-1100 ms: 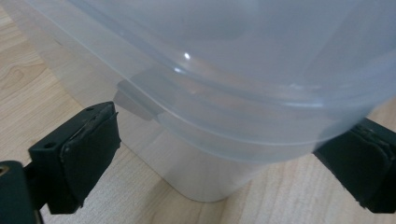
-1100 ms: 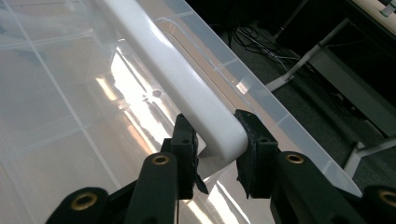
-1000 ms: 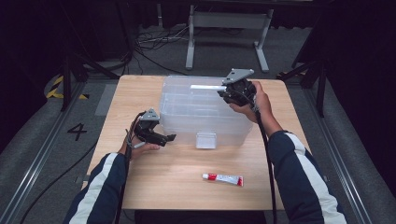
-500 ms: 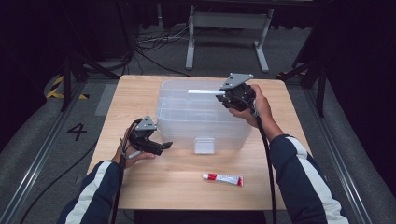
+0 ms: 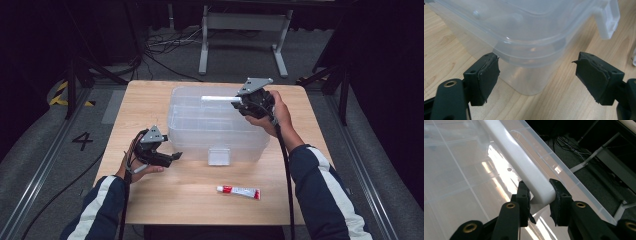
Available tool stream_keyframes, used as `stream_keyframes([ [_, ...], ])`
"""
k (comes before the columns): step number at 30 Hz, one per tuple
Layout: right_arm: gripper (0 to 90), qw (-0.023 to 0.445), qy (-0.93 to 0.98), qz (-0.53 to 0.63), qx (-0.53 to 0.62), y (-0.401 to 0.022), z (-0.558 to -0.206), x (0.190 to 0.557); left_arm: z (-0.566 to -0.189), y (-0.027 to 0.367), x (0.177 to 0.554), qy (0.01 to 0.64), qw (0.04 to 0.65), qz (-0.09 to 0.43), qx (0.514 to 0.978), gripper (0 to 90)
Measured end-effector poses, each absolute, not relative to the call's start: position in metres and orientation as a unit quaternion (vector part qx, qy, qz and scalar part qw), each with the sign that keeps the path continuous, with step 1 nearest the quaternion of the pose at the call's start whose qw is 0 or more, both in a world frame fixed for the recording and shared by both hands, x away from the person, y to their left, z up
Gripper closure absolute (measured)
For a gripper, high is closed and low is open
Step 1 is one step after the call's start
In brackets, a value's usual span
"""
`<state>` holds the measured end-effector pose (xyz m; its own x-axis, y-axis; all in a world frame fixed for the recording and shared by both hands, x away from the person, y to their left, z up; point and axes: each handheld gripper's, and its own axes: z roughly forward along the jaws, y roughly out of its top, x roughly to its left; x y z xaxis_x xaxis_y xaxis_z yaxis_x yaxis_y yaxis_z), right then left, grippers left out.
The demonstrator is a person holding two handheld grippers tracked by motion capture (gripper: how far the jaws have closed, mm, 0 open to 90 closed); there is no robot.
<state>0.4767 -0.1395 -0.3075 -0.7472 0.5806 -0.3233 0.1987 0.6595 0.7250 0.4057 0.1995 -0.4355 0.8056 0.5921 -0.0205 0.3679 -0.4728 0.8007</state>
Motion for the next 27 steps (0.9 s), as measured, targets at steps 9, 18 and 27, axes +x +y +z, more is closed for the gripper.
stream_keyframes([
  [9, 71.4, 0.272, 0.869, 0.347, 0.226, -0.141, -0.306, 0.478, -0.425, 0.212, 0.387, 0.281, 0.433, 0.143, 0.844, 29.1],
  [18, 71.3, 0.263, 0.868, 0.35, 0.234, -0.142, -0.303, 0.482, -0.414, 0.222, 0.38, 0.294, 0.432, 0.17, 0.836, 35.4],
  [27, 71.1, 0.257, 0.867, 0.35, 0.246, -0.141, -0.296, 0.489, -0.403, 0.226, 0.377, 0.292, 0.455, 0.182, 0.822, 35.3],
])
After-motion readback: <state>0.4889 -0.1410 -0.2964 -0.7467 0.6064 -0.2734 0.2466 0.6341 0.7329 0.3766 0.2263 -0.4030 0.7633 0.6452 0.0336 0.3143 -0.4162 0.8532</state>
